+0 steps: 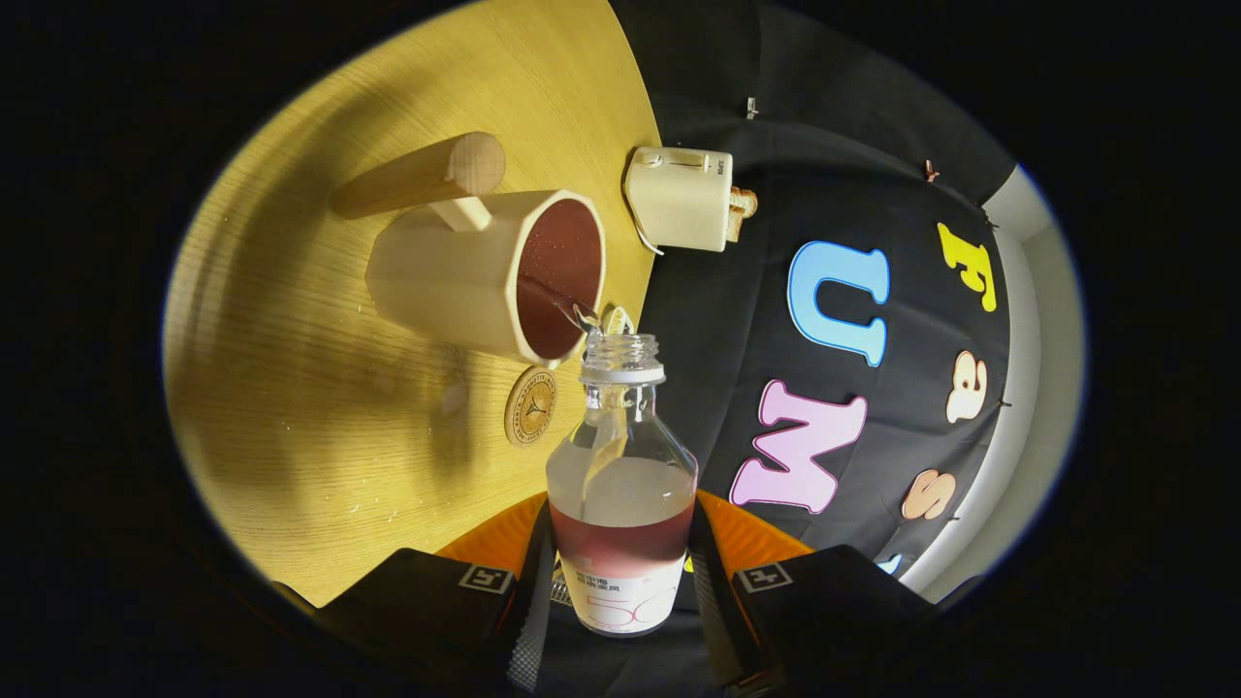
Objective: Take the bottle from table, then pour the juice into the cup, finally place the bottle on the coaster
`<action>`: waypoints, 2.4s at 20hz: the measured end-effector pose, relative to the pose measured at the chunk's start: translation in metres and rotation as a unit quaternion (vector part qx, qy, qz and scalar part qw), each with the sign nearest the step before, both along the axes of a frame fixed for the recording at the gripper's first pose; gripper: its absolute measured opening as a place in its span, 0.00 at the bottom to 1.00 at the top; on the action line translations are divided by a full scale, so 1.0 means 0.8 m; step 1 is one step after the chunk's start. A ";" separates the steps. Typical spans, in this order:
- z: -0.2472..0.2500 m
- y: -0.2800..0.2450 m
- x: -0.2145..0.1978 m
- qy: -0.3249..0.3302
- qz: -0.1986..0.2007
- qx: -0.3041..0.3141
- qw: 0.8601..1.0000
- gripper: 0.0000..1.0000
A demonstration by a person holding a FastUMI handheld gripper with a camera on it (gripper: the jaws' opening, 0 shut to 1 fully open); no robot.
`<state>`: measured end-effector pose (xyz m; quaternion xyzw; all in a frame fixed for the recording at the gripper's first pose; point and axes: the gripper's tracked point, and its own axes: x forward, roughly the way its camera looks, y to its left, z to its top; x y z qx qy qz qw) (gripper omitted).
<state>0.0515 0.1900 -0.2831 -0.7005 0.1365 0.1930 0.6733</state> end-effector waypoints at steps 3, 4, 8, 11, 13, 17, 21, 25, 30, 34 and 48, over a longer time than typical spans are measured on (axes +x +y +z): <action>0.003 0.003 0.003 -0.005 0.003 -0.010 1.000 0.68; 0.005 0.004 0.003 -0.006 0.005 -0.013 1.000 0.68; 0.006 0.005 0.003 -0.008 0.014 -0.026 1.000 0.68; 0.008 0.007 0.000 -0.009 0.019 -0.031 0.999 0.68; 0.006 0.006 0.001 -0.008 0.022 -0.038 0.999 0.68; 0.010 0.004 0.001 -0.014 0.027 -0.048 0.998 0.68; 0.020 0.001 0.006 -0.019 0.028 -0.056 0.998 0.68; 0.022 0.002 0.007 -0.023 0.035 -0.067 0.997 0.68; 0.025 0.004 0.009 -0.029 0.043 -0.076 0.996 0.68; 0.028 0.009 0.011 -0.037 0.055 -0.087 0.994 0.68; 0.040 0.031 0.030 -0.070 0.114 -0.143 0.981 0.68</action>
